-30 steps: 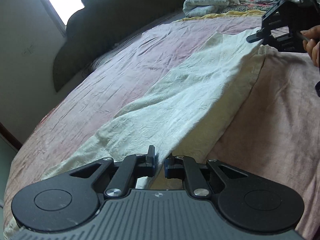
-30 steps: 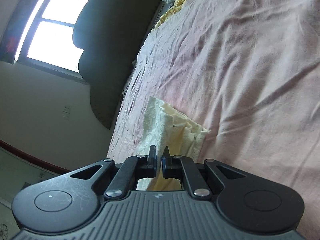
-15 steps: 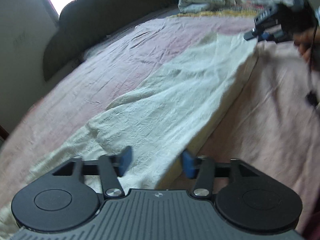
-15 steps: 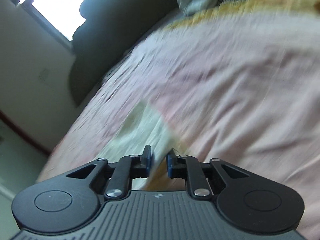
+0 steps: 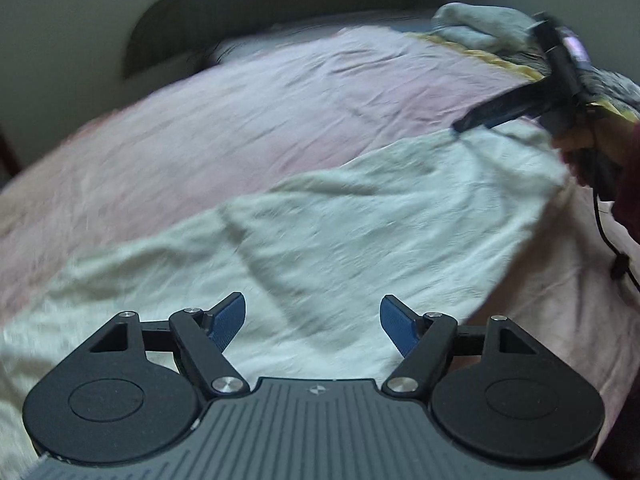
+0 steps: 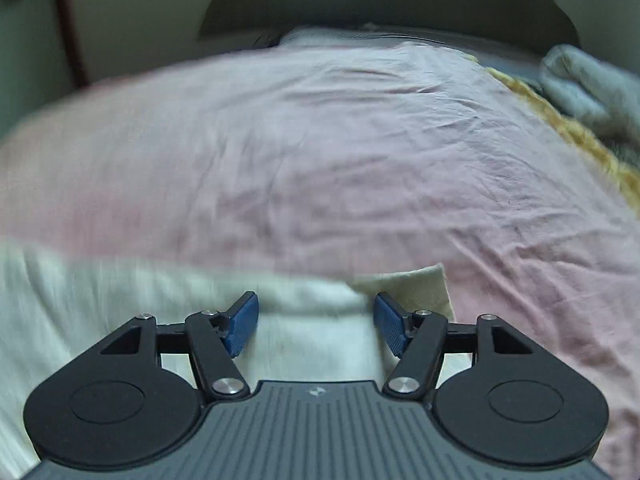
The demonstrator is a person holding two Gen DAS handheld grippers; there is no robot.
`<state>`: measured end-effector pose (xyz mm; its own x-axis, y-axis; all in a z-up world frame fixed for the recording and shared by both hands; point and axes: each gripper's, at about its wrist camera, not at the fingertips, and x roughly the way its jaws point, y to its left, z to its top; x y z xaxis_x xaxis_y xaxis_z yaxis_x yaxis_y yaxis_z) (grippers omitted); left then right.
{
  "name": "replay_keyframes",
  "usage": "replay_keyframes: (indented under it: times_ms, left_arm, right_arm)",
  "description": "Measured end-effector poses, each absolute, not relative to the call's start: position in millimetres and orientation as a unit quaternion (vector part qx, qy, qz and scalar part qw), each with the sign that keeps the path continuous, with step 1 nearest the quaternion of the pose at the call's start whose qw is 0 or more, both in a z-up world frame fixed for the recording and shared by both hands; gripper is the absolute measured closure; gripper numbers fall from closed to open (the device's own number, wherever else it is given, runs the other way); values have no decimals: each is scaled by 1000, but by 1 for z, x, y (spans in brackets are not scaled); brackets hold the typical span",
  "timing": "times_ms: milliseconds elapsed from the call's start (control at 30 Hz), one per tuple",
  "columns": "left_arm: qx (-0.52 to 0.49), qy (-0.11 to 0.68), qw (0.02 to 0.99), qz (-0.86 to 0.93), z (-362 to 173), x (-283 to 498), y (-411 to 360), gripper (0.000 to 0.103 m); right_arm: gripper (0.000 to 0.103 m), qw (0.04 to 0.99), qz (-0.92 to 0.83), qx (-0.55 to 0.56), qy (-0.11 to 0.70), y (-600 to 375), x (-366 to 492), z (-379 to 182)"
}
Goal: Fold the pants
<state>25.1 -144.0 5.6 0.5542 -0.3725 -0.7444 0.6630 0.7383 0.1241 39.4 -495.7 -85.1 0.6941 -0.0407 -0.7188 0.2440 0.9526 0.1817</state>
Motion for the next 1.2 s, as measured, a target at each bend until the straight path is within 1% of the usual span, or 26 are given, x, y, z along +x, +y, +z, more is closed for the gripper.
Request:
replay_keyframes:
  times_ms: [67, 167, 267, 300, 367, 400, 433, 500, 600, 667, 733, 833, 900, 1000, 1200]
  left_arm:
    - [190, 365, 862, -295, 6, 31, -135, 25]
    - [184, 378, 861, -287, 1, 42, -131, 25]
    - [180, 408, 844, -297, -13, 46, -135, 25]
    - [184, 412, 842, -296, -18, 45, -138, 26]
    - [195, 400, 849, -286, -19, 38, -140, 27]
    - [202, 387, 854, -284, -15, 33, -140, 27]
    - [207, 370, 861, -282, -11, 28, -139, 25]
    - [210, 354, 868, -279, -5, 25, -136, 24]
    - [207, 378, 860, -272, -14, 34, -138, 24]
    - [201, 395, 856, -266, -23, 39, -139, 23]
    - [188, 396, 861, -259, -20, 37, -135, 24]
    - [196, 377, 872, -242, -7, 33, -124, 24]
    - [194, 367, 882, -223, 4, 34, -107, 24]
    - [173, 360, 900, -176, 21, 39, -63, 24]
    - [112, 373, 921, -13, 41, 47, 63, 24]
  right_arm:
    - [39, 915, -86, 161, 359, -497, 38, -73]
    - [39, 924, -39, 146, 351, -478, 15, -55]
    - [39, 916, 12, 117, 383, -454, 3, -58]
    - [39, 911, 18, 109, 396, -448, 2, -64]
    - [39, 906, -11, 90, 413, -446, 5, -76]
    - [39, 908, -38, 90, 408, -448, 5, -76]
    - [37, 910, -52, 99, 398, -447, 1, -71]
    - [37, 924, -19, 123, 361, -438, -15, -53]
    - [37, 926, 59, 123, 352, -410, -35, -42]
    - [37, 916, 94, 111, 373, -391, -39, -50]
    - [37, 908, 93, 95, 398, -381, -35, -66]
    - [37, 912, 61, 117, 387, -384, -34, -71]
    - [37, 920, 56, 130, 366, -382, -38, -61]
    - [37, 923, 106, 144, 341, -360, -39, -46]
    - [37, 903, 262, 93, 328, -250, -13, -26]
